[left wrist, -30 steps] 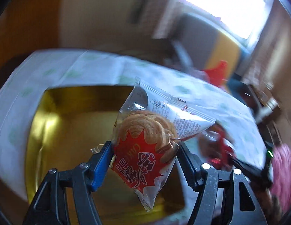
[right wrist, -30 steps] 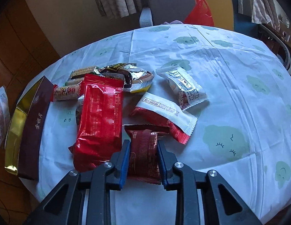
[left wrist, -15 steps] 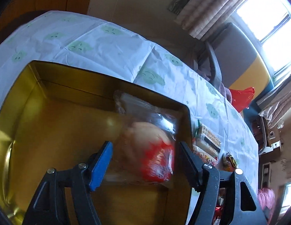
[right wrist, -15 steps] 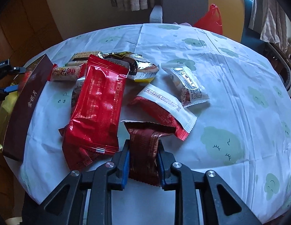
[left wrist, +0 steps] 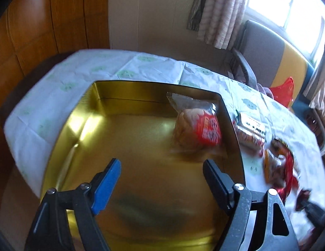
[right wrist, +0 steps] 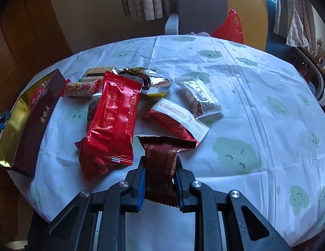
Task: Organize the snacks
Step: 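Carry cake bag into tin with left tool while right tool grasps dark red packet, then lower the dark red packet into the tin and open the right tool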
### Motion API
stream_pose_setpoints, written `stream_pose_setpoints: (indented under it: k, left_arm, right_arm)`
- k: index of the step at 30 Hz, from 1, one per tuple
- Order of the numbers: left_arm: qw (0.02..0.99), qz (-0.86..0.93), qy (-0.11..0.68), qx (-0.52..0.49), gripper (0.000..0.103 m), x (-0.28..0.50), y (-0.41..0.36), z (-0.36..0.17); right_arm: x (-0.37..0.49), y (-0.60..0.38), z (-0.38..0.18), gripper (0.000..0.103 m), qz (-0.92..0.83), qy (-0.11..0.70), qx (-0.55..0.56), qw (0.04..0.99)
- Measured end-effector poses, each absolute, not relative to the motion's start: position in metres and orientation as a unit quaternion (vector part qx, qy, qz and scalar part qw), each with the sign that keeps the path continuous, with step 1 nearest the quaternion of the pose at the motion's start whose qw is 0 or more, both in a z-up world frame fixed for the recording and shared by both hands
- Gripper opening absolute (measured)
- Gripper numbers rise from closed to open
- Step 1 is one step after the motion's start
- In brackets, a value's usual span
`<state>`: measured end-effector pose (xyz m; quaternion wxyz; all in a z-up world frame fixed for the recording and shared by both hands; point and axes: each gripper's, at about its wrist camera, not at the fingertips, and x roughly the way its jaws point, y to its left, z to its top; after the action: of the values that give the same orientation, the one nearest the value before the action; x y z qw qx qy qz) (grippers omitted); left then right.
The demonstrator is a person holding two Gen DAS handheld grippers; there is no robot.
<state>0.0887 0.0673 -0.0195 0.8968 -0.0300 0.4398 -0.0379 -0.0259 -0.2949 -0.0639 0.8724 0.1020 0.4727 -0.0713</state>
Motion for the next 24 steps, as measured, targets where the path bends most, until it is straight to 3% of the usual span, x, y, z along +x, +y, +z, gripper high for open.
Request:
stream_pose_setpoints:
  k: [24]
  left_arm:
    - [0.911, 0.020, 0.410, -0.044, 0.086, 0.042, 0.098, -0.016]
  right_arm:
    - [0.012, -0.106, -0.005, 0.023, 0.196, 0.446, 0.027, 0.873]
